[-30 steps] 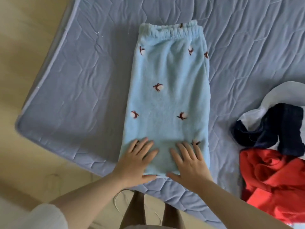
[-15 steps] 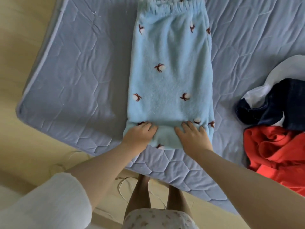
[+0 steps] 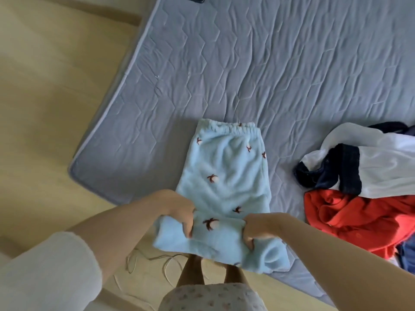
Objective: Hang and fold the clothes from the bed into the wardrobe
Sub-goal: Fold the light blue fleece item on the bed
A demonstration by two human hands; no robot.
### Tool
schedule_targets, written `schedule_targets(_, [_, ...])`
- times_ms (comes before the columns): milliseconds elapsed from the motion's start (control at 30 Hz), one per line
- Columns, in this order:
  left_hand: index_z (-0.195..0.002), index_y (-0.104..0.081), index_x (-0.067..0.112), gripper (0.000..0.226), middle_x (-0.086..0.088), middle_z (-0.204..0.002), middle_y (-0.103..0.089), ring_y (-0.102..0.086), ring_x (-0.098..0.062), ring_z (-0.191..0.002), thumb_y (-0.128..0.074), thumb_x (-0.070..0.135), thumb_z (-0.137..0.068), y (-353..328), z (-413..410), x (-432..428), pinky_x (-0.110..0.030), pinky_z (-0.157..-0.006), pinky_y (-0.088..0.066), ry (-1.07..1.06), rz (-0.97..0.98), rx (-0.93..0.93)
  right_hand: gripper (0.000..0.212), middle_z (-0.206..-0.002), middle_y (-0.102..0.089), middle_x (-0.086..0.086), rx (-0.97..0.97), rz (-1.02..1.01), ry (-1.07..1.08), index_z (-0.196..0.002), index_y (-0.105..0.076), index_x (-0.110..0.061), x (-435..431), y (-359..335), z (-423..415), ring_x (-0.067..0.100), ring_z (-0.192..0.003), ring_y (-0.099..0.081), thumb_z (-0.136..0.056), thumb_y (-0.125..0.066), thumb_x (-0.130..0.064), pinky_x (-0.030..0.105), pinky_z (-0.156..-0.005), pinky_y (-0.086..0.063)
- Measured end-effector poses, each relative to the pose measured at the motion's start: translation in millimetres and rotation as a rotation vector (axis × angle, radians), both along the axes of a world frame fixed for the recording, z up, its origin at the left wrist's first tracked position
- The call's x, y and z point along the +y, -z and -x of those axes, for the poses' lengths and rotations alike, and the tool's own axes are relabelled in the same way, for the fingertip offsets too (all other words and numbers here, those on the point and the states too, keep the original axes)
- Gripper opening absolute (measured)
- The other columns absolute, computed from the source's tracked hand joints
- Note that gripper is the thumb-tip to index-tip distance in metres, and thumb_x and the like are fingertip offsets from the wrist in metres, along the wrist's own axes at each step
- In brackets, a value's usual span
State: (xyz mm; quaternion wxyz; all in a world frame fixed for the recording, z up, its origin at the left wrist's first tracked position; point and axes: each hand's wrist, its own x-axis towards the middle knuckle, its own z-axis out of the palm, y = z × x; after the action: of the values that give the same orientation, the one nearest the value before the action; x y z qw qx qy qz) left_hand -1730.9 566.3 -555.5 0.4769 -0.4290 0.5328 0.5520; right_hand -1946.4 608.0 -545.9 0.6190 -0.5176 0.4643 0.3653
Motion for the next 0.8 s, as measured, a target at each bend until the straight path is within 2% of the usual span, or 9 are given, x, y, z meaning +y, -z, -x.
schedule_targets(100, [-0.115,-0.061,0.015,0.052,-0.002,-0.111,-0.064,-0.059,-0.025,-0.103,-0.077,0.027,-0.066,-19.3,0.9,-14.1,-0.039,-0.094,-0.048,-0.128,-0.079,-0.029,0.03,-0.096,-0.056,0.001,0.011,-0.034,0.061,-0.098,-0.059,-0.019,-6.8,-15.3,7.7,0.019,-0.088,-0.05,-0.068,-0.059,-0.017,0.029,-0.082,-0.045])
schedule_targets(200, [-0.11,-0.059,0.011,0.046,-0.006,-0.115,-0.062,-0.058,-0.025,-0.105,-0.077,0.021,-0.07,-27.9,13.0,-52.4,-0.038,-0.096,-0.047,-0.092,0.106,0.003,0.021,-0.087,-0.056,0.003,0.001,0.1,0.186,-0.083,-0.059,-0.014,-36.1,-21.6,15.8,0.017,-0.079,-0.05,-0.062,-0.06,-0.016,0.025,-0.073,-0.043])
schedule_targets(267, [-0.096,-0.061,0.011,0.03,-0.006,-0.1,-0.063,-0.059,-0.022,-0.093,-0.076,0.019,-0.072,-32.6,21.8,-87.0,-0.028,-0.078,-0.049,-0.005,0.321,0.08,0.014,-0.084,-0.055,0.005,0.005,0.271,0.26,-0.084,-0.058,-0.012,-66.2,-22.0,24.0,0.017,-0.075,-0.051,-0.07,-0.061,-0.012,0.023,-0.066,-0.042])
schedule_targets(333, [-0.087,-0.061,0.015,0.017,-0.008,-0.088,-0.061,-0.058,-0.021,-0.084,-0.072,0.018,-0.074,-38.1,30.7,-117.9,-0.026,-0.066,-0.044,0.023,0.588,0.148,0.013,-0.088,-0.057,0.008,0.046,0.52,0.399,-0.089,-0.058,-0.015,-97.4,-21.0,34.3,0.022,-0.085,-0.055,-0.076,-0.061,-0.014,0.027,-0.071,-0.042])
schedule_targets(400, [-0.102,-0.062,0.02,0.021,-0.008,-0.105,-0.064,-0.058,-0.025,-0.103,-0.063,0.022,-0.082,-35.0,37.8,-138.8,-0.032,-0.085,-0.041,0.007,0.999,0.109,0.027,-0.103,-0.059,0.008,0.181,0.811,0.515,-0.108,-0.057,-0.02,-121.2,-17.3,45.1,0.027,-0.104,-0.054,-0.081,-0.057,-0.021,0.033,-0.084,-0.039])
schedule_targets(467, [-0.131,-0.045,0.025,0.044,-0.005,-0.136,-0.051,-0.035,-0.023,-0.134,-0.055,0.023,-0.088,-25.3,42.9,-141.6,-0.044,-0.107,-0.022,-0.034,1.35,0.023,0.048,-0.13,-0.051,0.007,0.324,1.018,0.561,-0.136,-0.038,-0.026,-130.1,-11.3,51.6,0.03,-0.125,-0.039,-0.088,-0.046,-0.023,0.041,-0.1,-0.028])
schedule_targets(567, [-0.149,-0.013,0.024,0.068,-0.001,-0.157,-0.012,-0.001,-0.024,-0.145,-0.05,0.035,-0.092,-6.0,49.3,-119.0,-0.053,-0.112,-0.008,0.0,1.345,0.056,0.058,-0.156,-0.014,0.0,0.395,0.979,0.57,-0.146,-0.012,-0.033,-122.0,1.6,46.1,0.027,-0.141,-0.013,-0.094,-0.037,-0.028,0.047,-0.111,-0.014])
schedule_targets(633, [-0.149,-0.008,0.027,0.07,0.001,-0.158,-0.004,0.001,-0.025,-0.145,-0.045,0.044,-0.092,14.1,50.5,-98.6,-0.053,-0.112,-0.009,0.064,1.254,0.086,0.058,-0.158,-0.001,-0.002,0.39,0.906,0.507,-0.147,-0.007,-0.036,-107.9,17.0,38.9,0.025,-0.144,-0.004,-0.096,-0.034,-0.034,0.048,-0.112,-0.012])
schedule_targets(800, [-0.148,-0.004,0.039,0.069,0.006,-0.157,0.009,0.008,-0.025,-0.144,-0.038,0.057,-0.09,74.0,48.1,-75.9,-0.056,-0.111,-0.008,0.036,1.116,0.102,0.061,-0.156,0.01,-0.011,0.328,0.807,0.481,-0.144,-0.003,-0.045,-90.6,74.1,26.7,0.024,-0.144,0.006,-0.092,-0.035,-0.052,0.056,-0.111,-0.01])
